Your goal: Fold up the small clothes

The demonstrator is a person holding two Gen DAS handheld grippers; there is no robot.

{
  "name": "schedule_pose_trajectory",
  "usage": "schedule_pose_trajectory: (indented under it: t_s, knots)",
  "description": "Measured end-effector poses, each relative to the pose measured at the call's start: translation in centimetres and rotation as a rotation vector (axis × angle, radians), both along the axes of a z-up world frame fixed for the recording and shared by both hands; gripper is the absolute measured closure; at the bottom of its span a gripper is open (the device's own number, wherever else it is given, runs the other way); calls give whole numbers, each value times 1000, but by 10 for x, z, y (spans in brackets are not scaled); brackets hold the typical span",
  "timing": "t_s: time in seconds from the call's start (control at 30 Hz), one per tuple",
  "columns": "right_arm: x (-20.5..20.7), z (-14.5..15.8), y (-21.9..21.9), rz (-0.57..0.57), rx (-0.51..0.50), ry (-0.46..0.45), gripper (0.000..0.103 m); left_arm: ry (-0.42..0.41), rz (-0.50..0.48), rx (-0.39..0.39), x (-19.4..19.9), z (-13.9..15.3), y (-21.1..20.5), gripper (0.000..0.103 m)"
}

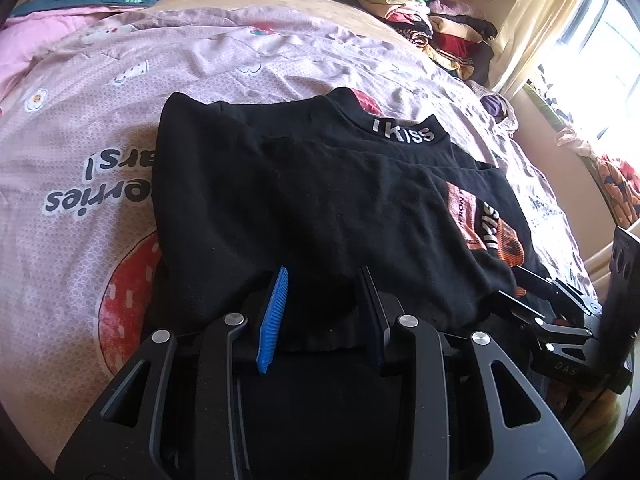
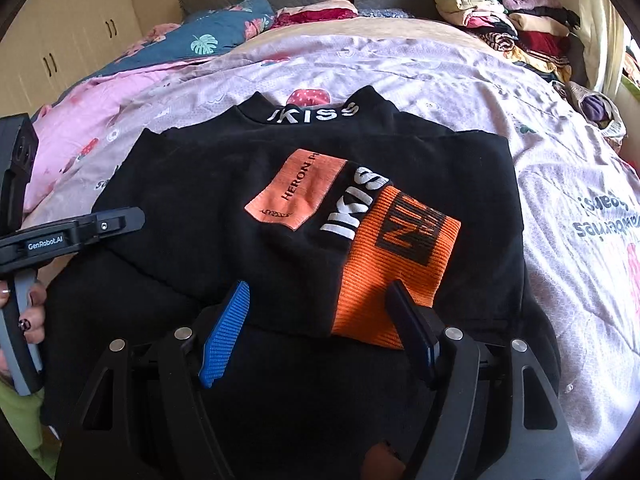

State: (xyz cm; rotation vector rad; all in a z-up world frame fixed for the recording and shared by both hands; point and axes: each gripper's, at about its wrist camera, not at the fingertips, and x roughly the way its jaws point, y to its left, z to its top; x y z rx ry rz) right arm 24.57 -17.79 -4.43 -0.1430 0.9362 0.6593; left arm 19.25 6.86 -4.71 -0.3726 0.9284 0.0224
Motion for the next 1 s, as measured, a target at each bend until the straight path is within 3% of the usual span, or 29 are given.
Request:
schedule_pose_trajectory:
  t_s: [0.13,0.43,0.7,0.83,1.0]
  knots:
    - [2,6,-6,-9,40,26,22,-5,4,2,-2,6,-3,71]
    - [-2,21,-12,-29,71,-11,5,-20,9,9,-6,16,-7,55]
    - [-2,32,-16,-47,105,-27,4,-40,32,12,-11,26,-6,37]
    - [-4,39,-20,-59,120,-41,4,-47,50,15,-13,31,-6,15]
    - [-7,48,-25,-75,143,-56,4,-56,58,26,-15,39,-8,10]
